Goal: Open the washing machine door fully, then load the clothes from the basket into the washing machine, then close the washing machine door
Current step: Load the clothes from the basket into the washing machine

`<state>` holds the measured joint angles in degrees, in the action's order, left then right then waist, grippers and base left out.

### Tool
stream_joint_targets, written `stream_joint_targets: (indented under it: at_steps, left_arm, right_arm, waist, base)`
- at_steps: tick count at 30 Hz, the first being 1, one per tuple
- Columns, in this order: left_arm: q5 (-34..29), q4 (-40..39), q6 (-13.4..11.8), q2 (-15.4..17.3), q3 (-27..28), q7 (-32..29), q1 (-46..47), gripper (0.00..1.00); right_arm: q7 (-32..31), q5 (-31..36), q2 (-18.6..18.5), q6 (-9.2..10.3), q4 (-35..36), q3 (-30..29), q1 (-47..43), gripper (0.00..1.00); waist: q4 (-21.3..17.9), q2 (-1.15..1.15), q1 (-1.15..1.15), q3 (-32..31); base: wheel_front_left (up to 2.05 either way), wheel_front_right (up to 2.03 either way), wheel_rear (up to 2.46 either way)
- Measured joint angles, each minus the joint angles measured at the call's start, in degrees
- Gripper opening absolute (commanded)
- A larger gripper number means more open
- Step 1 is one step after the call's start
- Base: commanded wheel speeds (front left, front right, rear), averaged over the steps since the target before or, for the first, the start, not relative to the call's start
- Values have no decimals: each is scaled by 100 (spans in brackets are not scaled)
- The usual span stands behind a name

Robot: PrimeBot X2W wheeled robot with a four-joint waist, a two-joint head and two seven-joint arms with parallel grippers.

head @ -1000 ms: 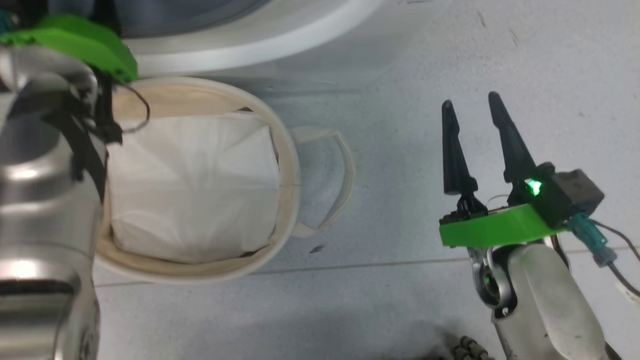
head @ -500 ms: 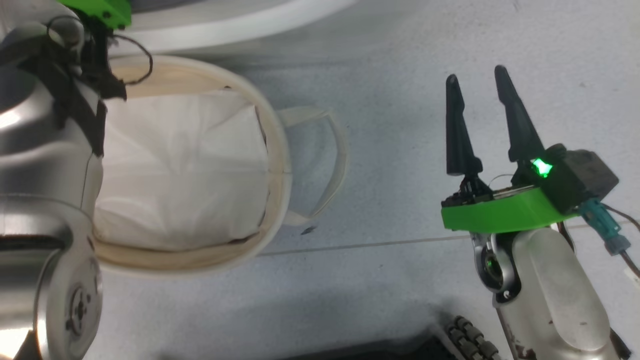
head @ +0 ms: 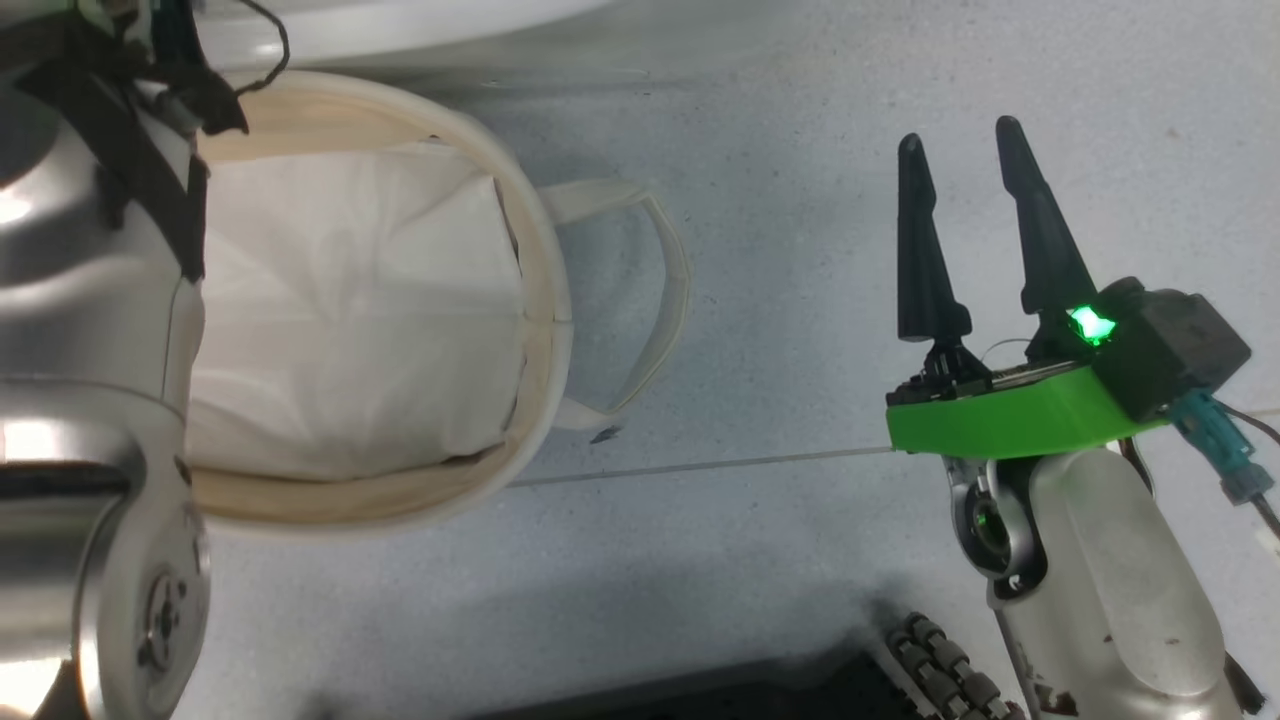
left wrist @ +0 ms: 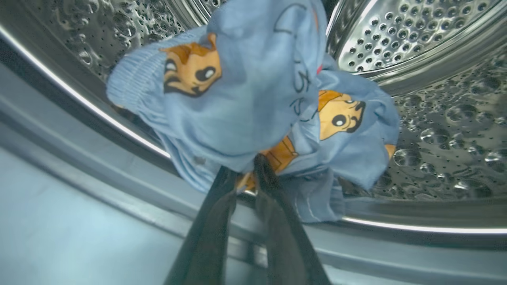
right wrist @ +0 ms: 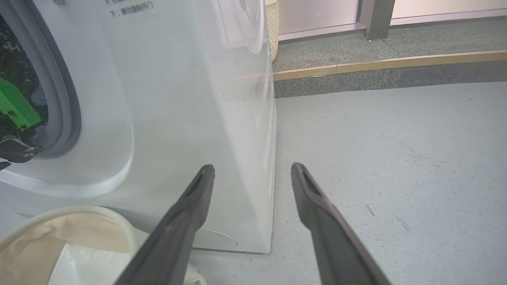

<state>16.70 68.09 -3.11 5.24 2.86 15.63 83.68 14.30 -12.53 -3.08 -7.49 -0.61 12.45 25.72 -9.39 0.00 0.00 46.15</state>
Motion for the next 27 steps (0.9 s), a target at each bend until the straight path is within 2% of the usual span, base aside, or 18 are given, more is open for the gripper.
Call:
stream_joint_targets:
  at_steps: [2,3,5,9,12,19,27]
  left_arm:
    - [-16,-159,53,23,-9,-67,-131,0]
    - [-81,-237,197,37,-33,-101,-231,0]
    - [-170,-359,322,41,-73,-141,-316,0]
    - [-358,-945,436,153,-129,-92,-65,0]
    - [-414,-1135,472,119,-159,-87,153,0]
    - [-502,-946,521,-11,-244,-87,-118,0]
    - [-681,-510,506,66,-366,-87,164,0]
  right_arm:
    - [0,-24,0,0,-2,-26,0,100]
    - [0,-24,0,1,-15,-35,-1,100]
    - [0,-22,0,0,-47,-37,-3,100]
    - [0,-8,0,1,-118,-44,-14,100]
    - [0,68,0,0,-200,-49,-25,100]
    - [0,140,0,0,-266,-37,-30,100]
    - [0,143,-1,0,-267,-42,-29,100]
  waist:
    - [16,0,0,-48]
    - [56,0,1,-104]
    - [113,-1,2,-163]
    - [253,0,1,-304]
    - [375,0,1,-413]
    - [574,0,1,-613]
    - [420,0,1,-466]
  base:
    - [0,0,0]
    - [0,0,0]
    - [0,0,0]
    - [0,0,0]
    - [0,0,0]
    - [0,0,0]
    - [0,0,0]
